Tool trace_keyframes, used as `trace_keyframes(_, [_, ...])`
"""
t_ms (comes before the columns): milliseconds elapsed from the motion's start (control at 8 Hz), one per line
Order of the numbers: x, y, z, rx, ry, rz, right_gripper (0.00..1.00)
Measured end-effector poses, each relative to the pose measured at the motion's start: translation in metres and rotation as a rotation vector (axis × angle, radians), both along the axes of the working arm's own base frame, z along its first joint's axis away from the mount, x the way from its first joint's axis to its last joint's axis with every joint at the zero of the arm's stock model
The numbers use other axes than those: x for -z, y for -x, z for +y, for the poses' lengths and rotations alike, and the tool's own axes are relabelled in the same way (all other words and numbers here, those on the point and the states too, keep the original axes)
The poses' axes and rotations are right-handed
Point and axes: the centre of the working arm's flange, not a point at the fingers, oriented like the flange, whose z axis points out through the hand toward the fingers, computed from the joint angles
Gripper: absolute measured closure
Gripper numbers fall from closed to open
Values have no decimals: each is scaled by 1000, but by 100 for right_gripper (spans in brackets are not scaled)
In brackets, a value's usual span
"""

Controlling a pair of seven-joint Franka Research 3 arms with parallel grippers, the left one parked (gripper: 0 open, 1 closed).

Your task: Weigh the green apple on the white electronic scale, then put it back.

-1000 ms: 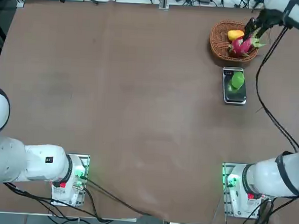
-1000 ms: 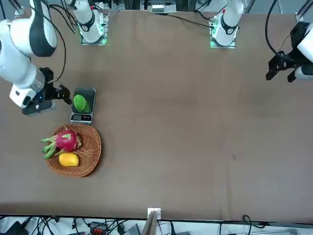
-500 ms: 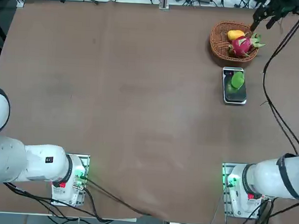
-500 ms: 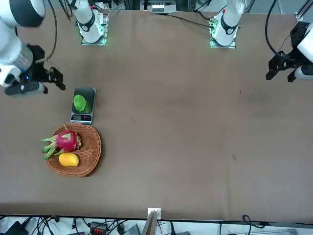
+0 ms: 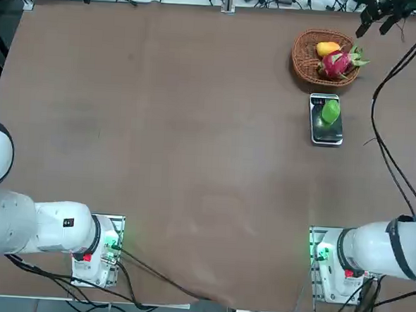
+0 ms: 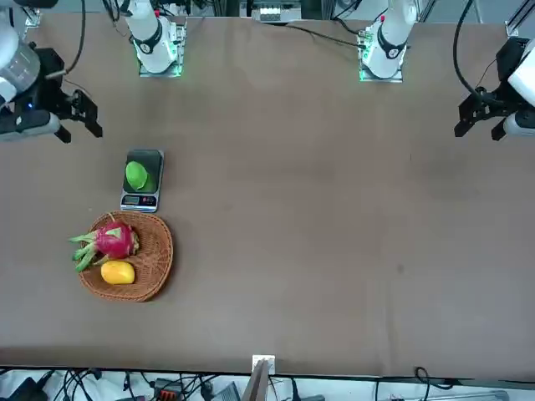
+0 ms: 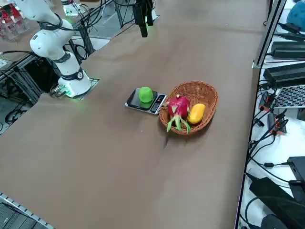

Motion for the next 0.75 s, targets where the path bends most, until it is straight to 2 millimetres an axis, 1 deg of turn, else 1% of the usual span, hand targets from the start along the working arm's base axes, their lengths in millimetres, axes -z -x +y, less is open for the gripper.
trace_keyframes(125, [3, 0, -1, 2, 0, 7, 0])
trace_keyframes(250, [14, -1, -2, 5, 1, 26, 0])
trace_keyframes(375, [34, -5, -3, 7, 3, 46, 0])
trace_keyframes(500, [64, -12, -3, -9, 6, 55, 0])
trace_keyframes(625, [101, -16, -3, -46, 8, 52, 0])
trace_keyframes(750, [139, -17, -4, -83, 11, 48, 0])
